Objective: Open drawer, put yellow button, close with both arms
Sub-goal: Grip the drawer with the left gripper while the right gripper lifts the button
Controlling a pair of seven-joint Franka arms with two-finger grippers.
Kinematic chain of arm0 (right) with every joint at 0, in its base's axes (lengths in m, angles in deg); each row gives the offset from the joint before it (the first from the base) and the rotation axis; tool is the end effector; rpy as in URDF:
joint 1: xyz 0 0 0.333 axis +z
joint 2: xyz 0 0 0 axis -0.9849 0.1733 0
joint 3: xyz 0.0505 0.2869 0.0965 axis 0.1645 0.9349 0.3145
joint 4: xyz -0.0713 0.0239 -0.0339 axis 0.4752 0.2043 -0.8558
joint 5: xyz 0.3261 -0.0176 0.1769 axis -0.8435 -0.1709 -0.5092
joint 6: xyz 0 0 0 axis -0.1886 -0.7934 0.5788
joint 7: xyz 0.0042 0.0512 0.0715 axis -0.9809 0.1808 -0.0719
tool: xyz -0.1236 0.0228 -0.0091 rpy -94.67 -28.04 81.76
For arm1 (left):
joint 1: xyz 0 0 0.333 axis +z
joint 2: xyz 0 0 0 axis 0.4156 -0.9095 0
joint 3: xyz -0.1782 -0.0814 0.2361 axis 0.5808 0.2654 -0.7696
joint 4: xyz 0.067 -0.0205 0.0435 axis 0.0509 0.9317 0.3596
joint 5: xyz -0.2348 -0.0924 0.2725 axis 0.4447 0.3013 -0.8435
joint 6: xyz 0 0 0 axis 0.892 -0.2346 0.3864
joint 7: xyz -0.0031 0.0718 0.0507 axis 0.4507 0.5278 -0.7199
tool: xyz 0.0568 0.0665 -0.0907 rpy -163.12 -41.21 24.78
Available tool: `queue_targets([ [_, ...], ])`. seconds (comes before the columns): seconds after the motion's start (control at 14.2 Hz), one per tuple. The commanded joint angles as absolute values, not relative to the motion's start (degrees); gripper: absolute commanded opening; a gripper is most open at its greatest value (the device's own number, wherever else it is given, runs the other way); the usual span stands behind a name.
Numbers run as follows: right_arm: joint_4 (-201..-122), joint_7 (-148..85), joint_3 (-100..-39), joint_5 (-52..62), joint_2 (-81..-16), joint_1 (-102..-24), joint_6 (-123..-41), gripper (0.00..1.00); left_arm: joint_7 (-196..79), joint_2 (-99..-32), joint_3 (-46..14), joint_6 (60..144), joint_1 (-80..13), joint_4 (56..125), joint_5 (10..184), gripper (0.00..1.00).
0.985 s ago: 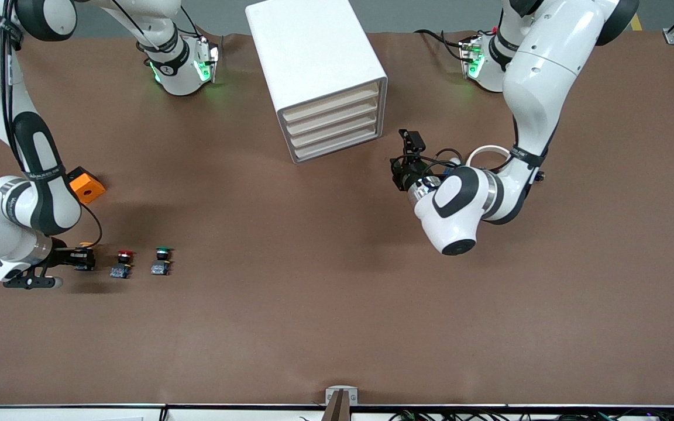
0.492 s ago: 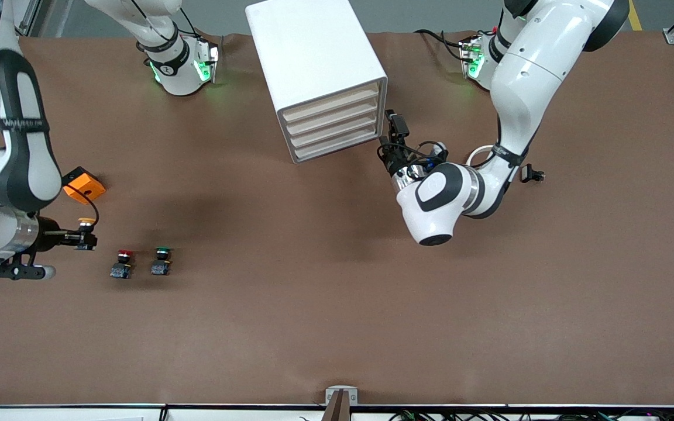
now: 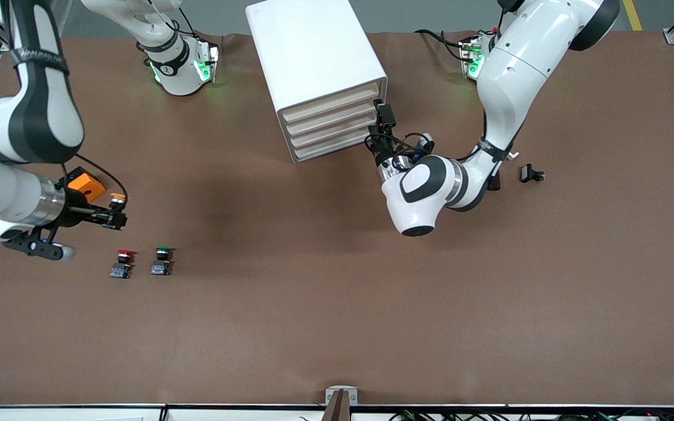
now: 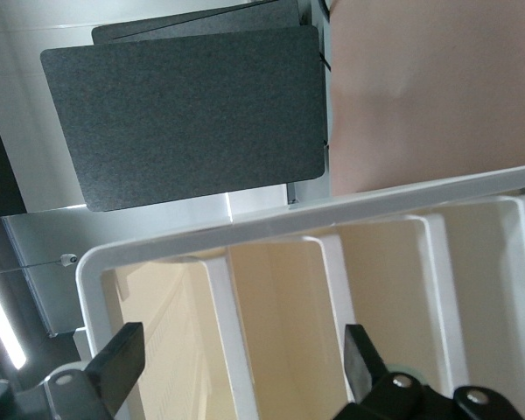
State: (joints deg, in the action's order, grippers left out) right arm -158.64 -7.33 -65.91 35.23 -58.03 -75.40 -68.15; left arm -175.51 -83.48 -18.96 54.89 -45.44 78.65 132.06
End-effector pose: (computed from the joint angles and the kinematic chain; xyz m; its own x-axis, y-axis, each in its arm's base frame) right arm 0.5900 0.0445 0.4318 0.9411 -0.2966 -0.1625 -0.3079 -0.9502 -0.0488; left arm 0.4080 -0.3992 0.2439 -0.1939 0.9715 -0.1363 0.1879 -0.0996 -0.9771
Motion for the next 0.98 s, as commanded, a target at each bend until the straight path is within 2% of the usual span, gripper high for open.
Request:
queue_targets([
  [0.0,-160.8,1.9,-66.5,33.1,-60.9,-71.6,-68.4,0.00,-176.7,-83.4,-18.5,54.3,-46.4,78.7,133.8,0.90],
  [0.21,-160.7,11.0,-66.5,33.1,-60.8,-66.3,-70.2,0.00,-176.7,-83.3,-17.3,54.3,-46.5,79.5,133.9,0.80],
  [0.63,-160.6,18.8,-66.6,33.2,-60.2,-61.7,-73.2,0.00,-176.6,-83.3,-17.3,54.4,-50.6,80.3,133.9,0.78],
  [0.77,-160.6,20.5,-66.6,33.2,-60.2,-60.9,-73.6,0.00,-176.6,-83.4,-17.3,54.5,-51.4,80.4,133.9,0.73],
  [0.91,-160.6,20.9,-66.6,33.2,-60.1,-60.7,-73.8,0.00,-176.6,-83.4,-17.3,54.4,-51.5,80.6,133.9,0.63],
])
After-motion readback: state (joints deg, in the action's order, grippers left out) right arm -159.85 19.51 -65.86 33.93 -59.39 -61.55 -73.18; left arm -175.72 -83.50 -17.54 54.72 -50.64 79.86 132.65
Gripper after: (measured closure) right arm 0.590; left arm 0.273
